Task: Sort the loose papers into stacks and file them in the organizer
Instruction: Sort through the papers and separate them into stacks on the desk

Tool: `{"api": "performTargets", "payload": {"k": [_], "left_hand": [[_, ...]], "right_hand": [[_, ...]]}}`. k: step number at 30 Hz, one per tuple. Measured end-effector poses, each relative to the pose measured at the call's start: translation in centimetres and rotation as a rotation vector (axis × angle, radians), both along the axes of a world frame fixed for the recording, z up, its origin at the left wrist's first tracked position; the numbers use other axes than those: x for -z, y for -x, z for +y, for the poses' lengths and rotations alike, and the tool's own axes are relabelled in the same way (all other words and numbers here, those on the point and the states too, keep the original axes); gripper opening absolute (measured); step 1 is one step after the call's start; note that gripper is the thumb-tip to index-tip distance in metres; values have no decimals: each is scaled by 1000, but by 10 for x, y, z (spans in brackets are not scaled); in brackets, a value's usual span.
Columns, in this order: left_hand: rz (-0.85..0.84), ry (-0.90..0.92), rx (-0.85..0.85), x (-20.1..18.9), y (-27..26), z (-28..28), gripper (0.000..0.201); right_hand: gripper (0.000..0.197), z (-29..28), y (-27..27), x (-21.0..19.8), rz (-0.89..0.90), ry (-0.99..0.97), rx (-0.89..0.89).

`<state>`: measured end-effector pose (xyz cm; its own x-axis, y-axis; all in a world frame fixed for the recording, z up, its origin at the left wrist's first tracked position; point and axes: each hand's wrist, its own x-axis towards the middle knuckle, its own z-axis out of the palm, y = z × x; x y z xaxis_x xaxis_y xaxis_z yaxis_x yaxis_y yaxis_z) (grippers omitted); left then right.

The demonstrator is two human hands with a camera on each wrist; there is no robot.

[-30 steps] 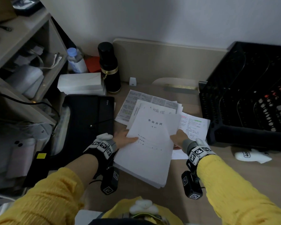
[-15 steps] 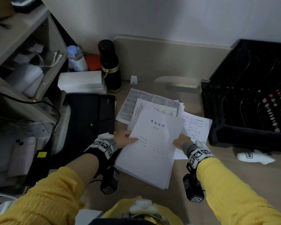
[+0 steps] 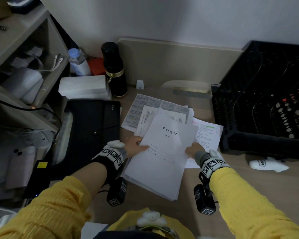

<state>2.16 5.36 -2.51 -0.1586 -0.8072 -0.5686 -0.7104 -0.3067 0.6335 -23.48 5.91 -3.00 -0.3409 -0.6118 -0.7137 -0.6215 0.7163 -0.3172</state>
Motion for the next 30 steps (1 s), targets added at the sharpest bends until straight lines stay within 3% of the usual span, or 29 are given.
{"api": "performTargets", "payload": {"k": [3, 4, 7, 11, 13, 18, 21, 23, 26, 30], "left_hand": [[3, 37, 34, 10, -1, -3, 58], [19, 2, 24, 8, -1, -3, 55], [56, -31, -8, 9, -3, -4, 17], [147, -14, -20, 9, -5, -6, 42], [191, -35, 7, 4, -4, -4, 35], [202, -30, -18, 1, 2, 0, 32], [195, -22, 26, 0, 4, -1, 40], [90, -12, 66, -4, 5, 2, 41], [-209, 43, 134, -8, 5, 5, 43], [-262, 125, 233, -10, 12, 12, 39]], "right_hand": [[36, 1, 2, 2, -2, 8, -6], [36, 1, 2, 3, 2, 4, -9], [37, 1, 3, 4, 2, -6, -15], [35, 1, 3, 5, 2, -36, -41], [30, 1, 4, 7, 6, -40, -55], [40, 0, 8, 8, 29, 2, -64], [38, -2, 9, 8, 63, 41, -67], [39, -3, 10, 6, 83, 51, -72], [41, -3, 10, 3, 121, 41, -86], [39, 2, 13, -1, 171, 12, -81]]}}
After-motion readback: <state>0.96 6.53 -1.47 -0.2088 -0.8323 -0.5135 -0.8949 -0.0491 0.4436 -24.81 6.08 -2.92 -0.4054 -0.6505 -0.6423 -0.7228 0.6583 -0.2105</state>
